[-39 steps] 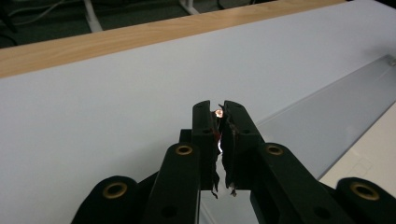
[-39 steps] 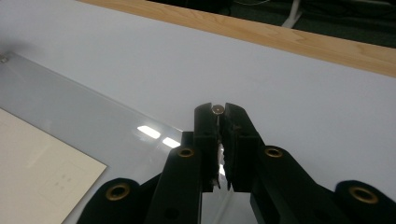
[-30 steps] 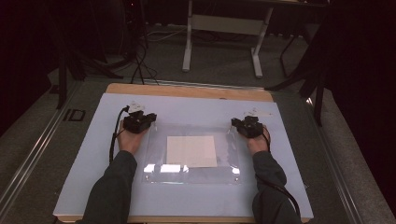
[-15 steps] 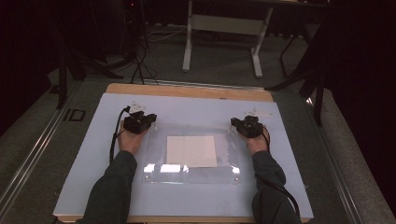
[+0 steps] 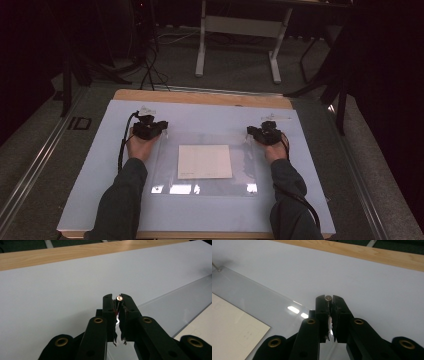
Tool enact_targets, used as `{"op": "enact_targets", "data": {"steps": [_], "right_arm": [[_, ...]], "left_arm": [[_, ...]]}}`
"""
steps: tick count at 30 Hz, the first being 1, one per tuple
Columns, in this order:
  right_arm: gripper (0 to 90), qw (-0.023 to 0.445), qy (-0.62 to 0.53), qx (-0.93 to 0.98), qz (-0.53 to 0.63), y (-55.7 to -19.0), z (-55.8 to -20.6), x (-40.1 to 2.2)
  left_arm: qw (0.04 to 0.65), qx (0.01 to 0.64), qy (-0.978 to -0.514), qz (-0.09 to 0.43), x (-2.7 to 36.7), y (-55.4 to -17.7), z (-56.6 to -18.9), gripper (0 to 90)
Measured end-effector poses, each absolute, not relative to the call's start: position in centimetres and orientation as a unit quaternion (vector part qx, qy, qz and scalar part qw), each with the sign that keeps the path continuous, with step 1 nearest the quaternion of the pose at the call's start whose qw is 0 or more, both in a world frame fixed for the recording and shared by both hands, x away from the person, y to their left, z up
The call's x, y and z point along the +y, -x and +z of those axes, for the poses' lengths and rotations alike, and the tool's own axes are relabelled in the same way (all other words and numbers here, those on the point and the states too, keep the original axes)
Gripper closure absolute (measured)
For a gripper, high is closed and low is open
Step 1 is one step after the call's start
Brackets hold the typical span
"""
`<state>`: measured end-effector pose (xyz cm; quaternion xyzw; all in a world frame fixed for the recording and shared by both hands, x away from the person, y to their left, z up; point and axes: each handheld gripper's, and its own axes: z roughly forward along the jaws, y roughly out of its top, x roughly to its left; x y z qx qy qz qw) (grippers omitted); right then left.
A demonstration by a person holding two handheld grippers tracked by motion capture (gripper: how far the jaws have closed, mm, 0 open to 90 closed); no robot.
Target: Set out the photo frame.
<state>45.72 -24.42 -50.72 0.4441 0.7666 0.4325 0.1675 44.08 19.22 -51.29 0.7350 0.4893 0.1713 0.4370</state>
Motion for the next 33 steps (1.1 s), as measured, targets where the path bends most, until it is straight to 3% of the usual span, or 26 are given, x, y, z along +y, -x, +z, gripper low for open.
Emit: {"op": "enact_targets", "data": {"steps": [13,23,33], "right_arm": [[84.4,0.132,-0.466,0.765,0.424,-47.1,-50.4,-24.5],[82.7,0.141,-0.458,0.769,0.423,-46.7,-50.3,-24.5],[64.6,0.164,-0.426,0.782,0.424,-44.6,-49.7,-25.2]], "left_arm": [[0.426,0.508,-0.735,0.139,19.1,-45.5,-51.5,84.9],[0.426,0.513,-0.735,0.123,19.4,-45.8,-51.4,84.5],[0.420,0.519,-0.736,0.111,19.4,-46.3,-51.3,84.5]]}}
